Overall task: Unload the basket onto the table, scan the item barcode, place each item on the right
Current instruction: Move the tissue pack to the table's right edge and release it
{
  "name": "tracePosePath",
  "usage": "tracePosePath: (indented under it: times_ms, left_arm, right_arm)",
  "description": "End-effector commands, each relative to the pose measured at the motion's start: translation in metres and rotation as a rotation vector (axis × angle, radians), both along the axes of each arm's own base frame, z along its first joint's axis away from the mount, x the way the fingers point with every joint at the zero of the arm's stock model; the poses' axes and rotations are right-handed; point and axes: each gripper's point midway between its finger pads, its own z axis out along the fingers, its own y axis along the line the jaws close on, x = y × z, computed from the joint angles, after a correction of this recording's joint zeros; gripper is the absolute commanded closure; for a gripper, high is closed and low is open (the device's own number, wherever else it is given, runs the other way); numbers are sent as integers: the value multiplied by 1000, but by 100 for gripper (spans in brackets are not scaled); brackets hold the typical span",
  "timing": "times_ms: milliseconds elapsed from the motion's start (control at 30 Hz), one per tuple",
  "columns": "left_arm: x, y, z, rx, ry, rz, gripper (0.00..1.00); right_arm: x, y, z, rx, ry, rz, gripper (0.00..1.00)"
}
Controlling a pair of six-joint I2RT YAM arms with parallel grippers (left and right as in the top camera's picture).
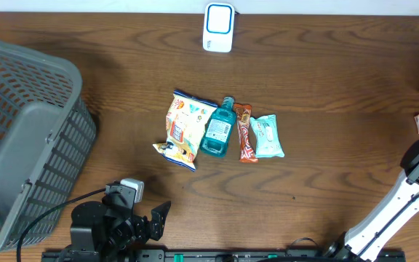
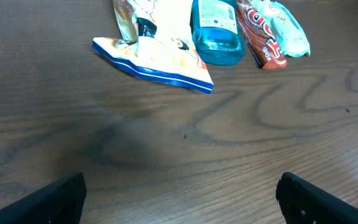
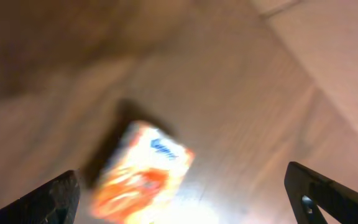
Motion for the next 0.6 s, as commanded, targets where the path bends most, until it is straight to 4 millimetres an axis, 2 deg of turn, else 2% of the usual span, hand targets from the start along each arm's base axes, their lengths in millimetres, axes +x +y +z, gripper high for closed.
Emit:
tracePosePath:
  times_ms: [0, 133, 233, 367, 433, 500, 567]
  left_arm:
    - [0, 1, 4, 9, -17, -1, 2]
    - [0, 1, 4, 9, -16, -1, 2]
    - [0, 1, 4, 9, -16, -1, 2]
    - [0, 1, 4, 9, -16, -1, 2]
    - [0, 1, 4, 9, -16, -1, 2]
    - [0, 1, 4, 9, -16, -1, 2]
    - [0, 1, 4, 9, -16, -1, 2]
  right_arm:
    - [33, 39, 62, 77, -226, 55, 1]
    - [45, 92, 94, 161, -306, 100, 1]
    - [54, 146, 106, 236, -321, 150, 1]
    - [64, 220, 105, 268, -250, 273, 1]
    - [62, 256, 101, 249, -180, 338, 1]
    - [57, 282, 99, 224, -131, 362, 1]
    - [56, 321, 96, 227, -95, 441, 1]
